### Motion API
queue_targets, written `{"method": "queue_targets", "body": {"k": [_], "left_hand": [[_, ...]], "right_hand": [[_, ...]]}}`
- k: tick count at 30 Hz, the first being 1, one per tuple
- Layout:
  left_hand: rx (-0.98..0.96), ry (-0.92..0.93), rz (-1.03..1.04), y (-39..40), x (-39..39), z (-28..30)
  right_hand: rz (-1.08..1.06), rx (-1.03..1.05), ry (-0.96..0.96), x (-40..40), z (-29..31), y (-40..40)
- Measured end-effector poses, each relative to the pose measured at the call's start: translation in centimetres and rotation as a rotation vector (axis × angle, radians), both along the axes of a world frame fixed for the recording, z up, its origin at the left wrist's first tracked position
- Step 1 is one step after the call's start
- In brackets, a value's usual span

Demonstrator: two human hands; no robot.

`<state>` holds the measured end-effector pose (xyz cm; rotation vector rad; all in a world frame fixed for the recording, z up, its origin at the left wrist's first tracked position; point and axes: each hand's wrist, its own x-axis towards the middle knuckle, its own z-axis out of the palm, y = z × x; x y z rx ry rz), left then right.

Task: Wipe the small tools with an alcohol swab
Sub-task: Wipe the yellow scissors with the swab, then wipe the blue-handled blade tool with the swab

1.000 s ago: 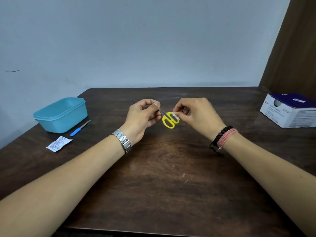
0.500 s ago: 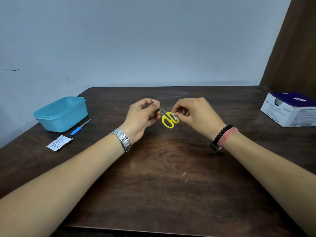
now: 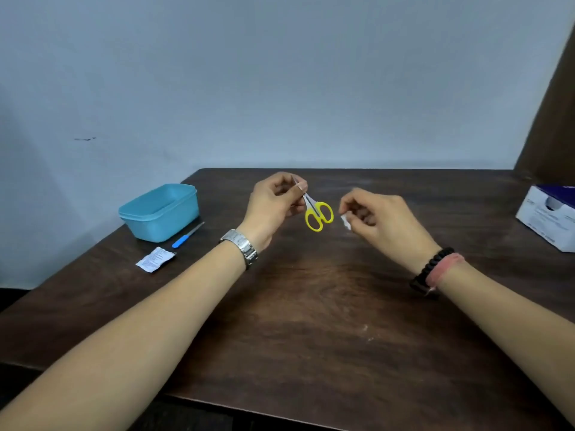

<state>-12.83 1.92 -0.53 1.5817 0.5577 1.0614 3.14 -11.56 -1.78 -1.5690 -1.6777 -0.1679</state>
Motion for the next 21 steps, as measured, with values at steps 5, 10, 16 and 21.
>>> {"method": "queue_targets", "body": {"k": [5,10,16,21], "left_hand": [[0.165,0.086,0.118,2.0,-2.7,1.5],[0.418,0.192,0.338,5.5,-8.7,5.4],[0.488,0.525,0.512,11.0,-16.4,8.5],[0.5,0.838,0.492,13.1,-18.1,7.8]], "right_hand": [[0.0,-0.069,0.084,-0.2,-0.4,0.3],[-0.031,-0.132,0.13,-0.8,-0.4,0.3],[-0.025,-0.157,0.114,-1.6,-0.3,0.1],[0.02,-0.168,0.156,-1.9,-0.5,-0.1]]}}
